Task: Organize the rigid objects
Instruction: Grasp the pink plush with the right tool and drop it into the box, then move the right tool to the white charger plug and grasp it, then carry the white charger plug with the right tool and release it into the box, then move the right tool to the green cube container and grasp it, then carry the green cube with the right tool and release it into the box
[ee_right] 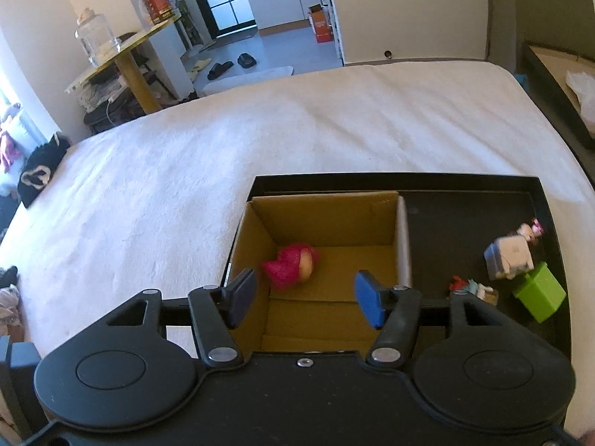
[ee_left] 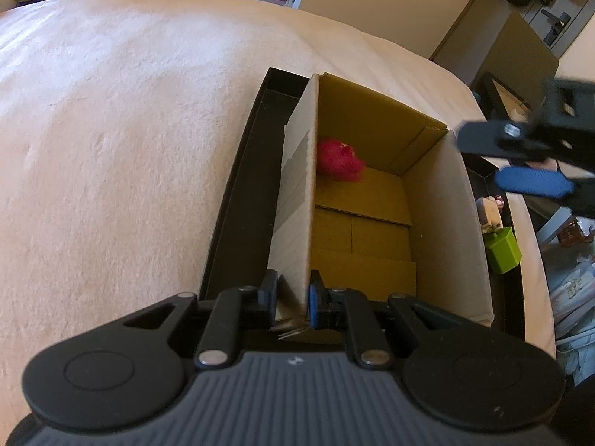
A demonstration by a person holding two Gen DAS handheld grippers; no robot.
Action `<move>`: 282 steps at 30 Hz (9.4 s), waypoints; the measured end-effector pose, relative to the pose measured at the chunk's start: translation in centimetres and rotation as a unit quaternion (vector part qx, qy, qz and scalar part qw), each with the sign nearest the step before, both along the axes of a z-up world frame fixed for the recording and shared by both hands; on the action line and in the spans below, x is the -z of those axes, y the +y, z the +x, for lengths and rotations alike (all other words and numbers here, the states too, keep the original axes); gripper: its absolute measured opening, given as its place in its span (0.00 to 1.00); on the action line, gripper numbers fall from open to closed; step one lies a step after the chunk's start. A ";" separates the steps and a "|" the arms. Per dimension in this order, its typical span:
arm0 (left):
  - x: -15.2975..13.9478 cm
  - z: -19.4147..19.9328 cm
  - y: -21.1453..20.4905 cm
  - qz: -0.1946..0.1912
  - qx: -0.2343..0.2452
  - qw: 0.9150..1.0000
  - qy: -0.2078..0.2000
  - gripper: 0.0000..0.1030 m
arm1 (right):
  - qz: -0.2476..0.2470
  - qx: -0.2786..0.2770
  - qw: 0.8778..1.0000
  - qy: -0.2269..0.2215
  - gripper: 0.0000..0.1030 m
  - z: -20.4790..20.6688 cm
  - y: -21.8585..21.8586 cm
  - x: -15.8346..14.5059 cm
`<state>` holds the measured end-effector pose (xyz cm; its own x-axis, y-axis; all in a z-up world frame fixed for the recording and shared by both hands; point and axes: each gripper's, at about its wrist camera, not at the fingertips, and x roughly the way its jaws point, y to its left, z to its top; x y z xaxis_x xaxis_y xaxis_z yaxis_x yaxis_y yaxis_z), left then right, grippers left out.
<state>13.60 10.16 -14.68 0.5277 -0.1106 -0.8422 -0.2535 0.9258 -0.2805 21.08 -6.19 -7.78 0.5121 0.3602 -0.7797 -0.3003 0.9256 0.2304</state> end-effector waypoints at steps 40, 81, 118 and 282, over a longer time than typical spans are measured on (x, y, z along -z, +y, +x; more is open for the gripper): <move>-0.6 0.2 -1.5 0.063 -0.006 0.998 0.016 0.17 | 0.011 0.088 0.995 0.054 0.65 -1.1 -14.0 8.2; -2.0 -0.2 -2.3 0.085 -0.052 0.995 0.018 0.58 | -0.045 0.036 0.998 0.011 0.59 -2.4 -12.3 9.1; -2.0 -1.3 -1.5 0.048 -0.047 0.997 -0.028 0.16 | -0.045 -0.122 0.984 -0.122 0.59 -0.4 -4.1 2.3; -1.8 -1.1 -1.7 0.068 -0.034 0.996 -0.036 0.23 | -0.029 -0.058 0.991 -0.116 0.54 -1.1 -3.1 1.6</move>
<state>12.49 8.44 -12.88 0.5902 0.0401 -0.8062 -0.3001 0.9381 -0.1730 20.01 -9.29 -9.35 0.6377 0.3855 -0.6668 -0.4437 0.8915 0.0911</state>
